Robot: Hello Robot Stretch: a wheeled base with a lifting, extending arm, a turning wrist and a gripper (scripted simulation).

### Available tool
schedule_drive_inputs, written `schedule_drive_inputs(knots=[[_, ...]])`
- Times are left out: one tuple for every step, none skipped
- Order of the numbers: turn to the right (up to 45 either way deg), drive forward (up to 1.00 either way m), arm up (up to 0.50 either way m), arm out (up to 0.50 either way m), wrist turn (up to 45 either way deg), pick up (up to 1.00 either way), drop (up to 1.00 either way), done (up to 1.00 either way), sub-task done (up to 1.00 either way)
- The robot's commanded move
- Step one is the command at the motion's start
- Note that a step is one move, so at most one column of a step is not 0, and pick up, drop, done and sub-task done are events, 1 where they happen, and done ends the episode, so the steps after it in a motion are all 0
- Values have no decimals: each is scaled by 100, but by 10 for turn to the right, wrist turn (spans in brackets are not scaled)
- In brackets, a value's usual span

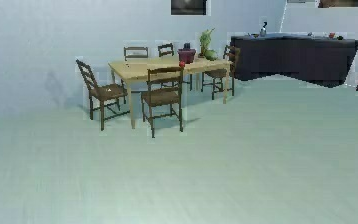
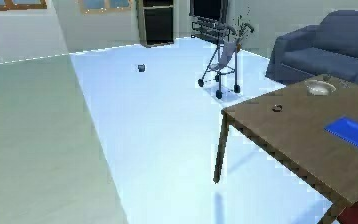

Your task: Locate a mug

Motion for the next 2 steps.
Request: schedule_drive_inputs(knots=[[330,0,0,0,0,0,0,0,0],[0,5,0,0,0,0,0,0,0]])
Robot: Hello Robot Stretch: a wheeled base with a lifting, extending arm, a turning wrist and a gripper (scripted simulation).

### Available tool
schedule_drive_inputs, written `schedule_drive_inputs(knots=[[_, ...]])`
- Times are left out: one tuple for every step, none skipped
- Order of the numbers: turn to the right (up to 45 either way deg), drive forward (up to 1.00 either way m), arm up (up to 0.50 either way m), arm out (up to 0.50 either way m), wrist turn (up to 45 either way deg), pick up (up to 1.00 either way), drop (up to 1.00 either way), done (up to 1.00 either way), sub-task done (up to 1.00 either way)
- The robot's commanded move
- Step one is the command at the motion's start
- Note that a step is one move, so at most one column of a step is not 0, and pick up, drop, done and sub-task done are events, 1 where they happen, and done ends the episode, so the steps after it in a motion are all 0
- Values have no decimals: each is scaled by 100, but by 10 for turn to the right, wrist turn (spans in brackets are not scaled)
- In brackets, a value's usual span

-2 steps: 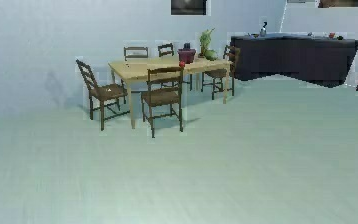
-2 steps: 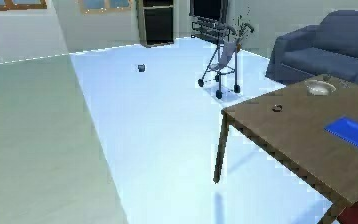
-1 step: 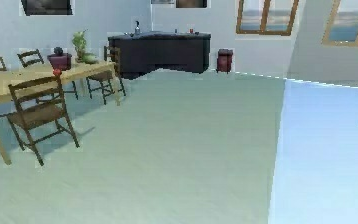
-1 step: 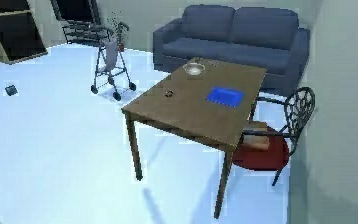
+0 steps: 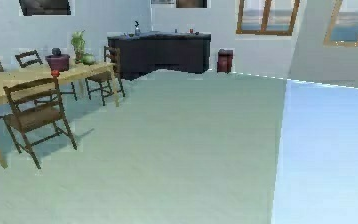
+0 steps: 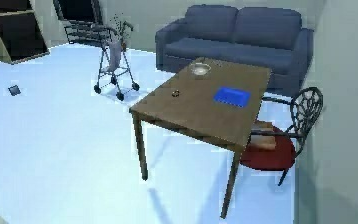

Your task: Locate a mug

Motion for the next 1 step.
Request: schedule_drive_inputs(knots=[[-450,0,0,0,0,0,0,0,0]])
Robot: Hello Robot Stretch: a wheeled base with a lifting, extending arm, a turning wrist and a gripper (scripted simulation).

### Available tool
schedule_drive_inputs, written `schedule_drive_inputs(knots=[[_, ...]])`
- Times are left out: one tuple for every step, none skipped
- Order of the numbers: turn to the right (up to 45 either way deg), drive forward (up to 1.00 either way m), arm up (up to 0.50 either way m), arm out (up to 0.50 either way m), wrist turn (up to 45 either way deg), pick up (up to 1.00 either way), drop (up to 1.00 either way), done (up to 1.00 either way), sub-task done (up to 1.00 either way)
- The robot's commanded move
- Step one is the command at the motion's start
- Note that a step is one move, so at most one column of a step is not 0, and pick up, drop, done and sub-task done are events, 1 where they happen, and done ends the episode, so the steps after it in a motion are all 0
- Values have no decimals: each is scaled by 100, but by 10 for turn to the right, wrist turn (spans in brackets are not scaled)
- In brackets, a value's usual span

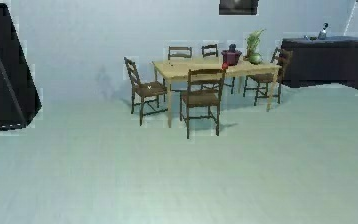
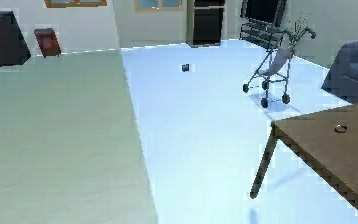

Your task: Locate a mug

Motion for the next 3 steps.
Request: schedule_drive_inputs(knots=[[-330,0,0,0,0,0,0,0,0],[0,30,0,0,0,0,0,0,0],[-450,0,0,0,0,0,0,0,0]])
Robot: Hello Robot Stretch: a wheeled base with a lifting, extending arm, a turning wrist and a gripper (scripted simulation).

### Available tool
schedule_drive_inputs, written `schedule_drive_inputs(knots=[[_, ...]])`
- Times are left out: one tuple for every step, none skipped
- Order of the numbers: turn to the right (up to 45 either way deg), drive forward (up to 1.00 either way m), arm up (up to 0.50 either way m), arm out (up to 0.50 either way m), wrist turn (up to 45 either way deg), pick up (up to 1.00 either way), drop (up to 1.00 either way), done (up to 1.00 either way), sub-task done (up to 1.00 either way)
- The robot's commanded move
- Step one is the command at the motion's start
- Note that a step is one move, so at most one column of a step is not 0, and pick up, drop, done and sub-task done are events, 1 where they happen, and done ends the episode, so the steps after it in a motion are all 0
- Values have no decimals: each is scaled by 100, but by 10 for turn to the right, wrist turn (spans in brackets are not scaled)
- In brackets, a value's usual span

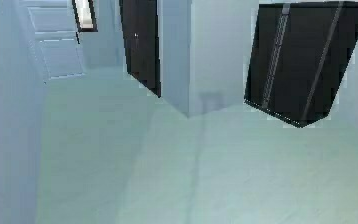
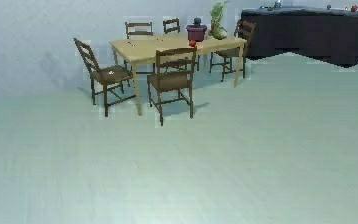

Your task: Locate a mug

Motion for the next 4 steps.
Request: schedule_drive_inputs(knots=[[-300,0,0,0,0,0,0,0,0],[0,100,0,0,0,0,0,0,0],[0,100,0,0,0,0,0,0,0],[0,100,0,0,0,0,0,0,0]])
